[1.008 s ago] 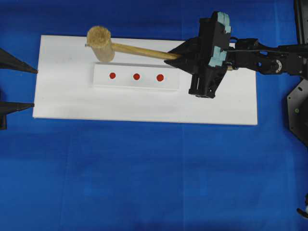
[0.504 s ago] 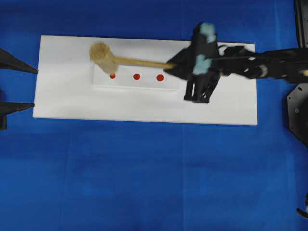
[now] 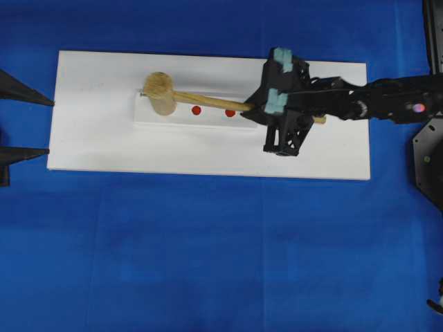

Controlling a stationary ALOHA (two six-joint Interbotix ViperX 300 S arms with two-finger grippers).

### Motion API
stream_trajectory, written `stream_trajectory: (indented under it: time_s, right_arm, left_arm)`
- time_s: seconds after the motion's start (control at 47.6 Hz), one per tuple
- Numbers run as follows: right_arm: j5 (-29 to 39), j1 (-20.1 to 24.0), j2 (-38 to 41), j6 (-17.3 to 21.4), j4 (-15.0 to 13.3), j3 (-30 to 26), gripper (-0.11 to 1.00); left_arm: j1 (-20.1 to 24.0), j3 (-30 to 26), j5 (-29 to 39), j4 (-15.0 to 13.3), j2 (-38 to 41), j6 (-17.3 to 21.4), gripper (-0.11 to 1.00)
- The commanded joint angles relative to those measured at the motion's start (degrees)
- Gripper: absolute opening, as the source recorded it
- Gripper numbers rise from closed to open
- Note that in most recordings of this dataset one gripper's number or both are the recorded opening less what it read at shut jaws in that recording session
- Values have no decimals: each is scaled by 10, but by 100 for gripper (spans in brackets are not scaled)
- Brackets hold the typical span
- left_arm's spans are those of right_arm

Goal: Hit the mark with a hammer.
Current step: 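Raise the mallet with the right gripper above the red dots, then swing the mallet head down onto the red dots on the strip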

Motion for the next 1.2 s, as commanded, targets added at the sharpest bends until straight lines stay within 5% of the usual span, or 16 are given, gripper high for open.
stream_trajectory:
  time_s: [0.0, 0.273, 0.525, 0.798, 0.987, 1.176]
  right_arm:
    - [-5, 4, -53, -2, -3, -3, 2]
    - [-10, 8, -178, -3, -15, 42, 2]
    - [-23, 8, -214, -3, -14, 76, 2]
    - [-20, 9, -142, 5, 2, 87, 2]
    - [-18, 9, -29, 8, 44, 96, 2]
    - [-15, 9, -47, 4, 47, 96, 2]
  left_arm:
    - [1, -6, -3, 0, 5, 1, 88]
    - [1, -6, -3, 0, 4, 1, 88]
    - [1, -6, -4, 0, 4, 5, 88]
    - [1, -6, -4, 0, 4, 4, 88]
    - [1, -6, -4, 0, 4, 4, 88]
    - [1, -6, -3, 0, 4, 4, 88]
